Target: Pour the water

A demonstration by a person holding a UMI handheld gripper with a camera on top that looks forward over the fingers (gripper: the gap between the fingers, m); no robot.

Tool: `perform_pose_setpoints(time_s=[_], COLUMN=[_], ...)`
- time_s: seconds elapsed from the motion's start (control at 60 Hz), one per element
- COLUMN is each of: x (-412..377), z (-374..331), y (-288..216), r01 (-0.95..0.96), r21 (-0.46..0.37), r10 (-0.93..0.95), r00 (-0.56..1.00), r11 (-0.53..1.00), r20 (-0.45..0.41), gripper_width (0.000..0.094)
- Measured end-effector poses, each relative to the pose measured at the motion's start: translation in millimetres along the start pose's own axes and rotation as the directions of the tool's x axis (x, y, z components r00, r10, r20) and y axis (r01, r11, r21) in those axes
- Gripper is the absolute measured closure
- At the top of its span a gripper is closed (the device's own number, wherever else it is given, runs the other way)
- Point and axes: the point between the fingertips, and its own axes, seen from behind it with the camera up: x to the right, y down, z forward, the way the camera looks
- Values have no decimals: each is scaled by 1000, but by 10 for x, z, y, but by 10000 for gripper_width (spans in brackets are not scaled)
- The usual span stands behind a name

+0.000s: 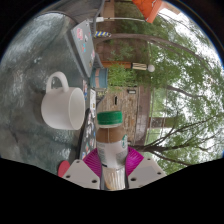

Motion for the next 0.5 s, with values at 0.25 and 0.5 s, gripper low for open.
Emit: perform_pose_setpoints(time_s=[0.25, 0.5], x=[269, 215], z=[345, 179], y=[-213, -163], r01=[595, 690], r21=[49, 17], r10=[-593, -687], r00=[803, 722], r11=[802, 723], r20=[-54, -87], gripper_width=[663, 660])
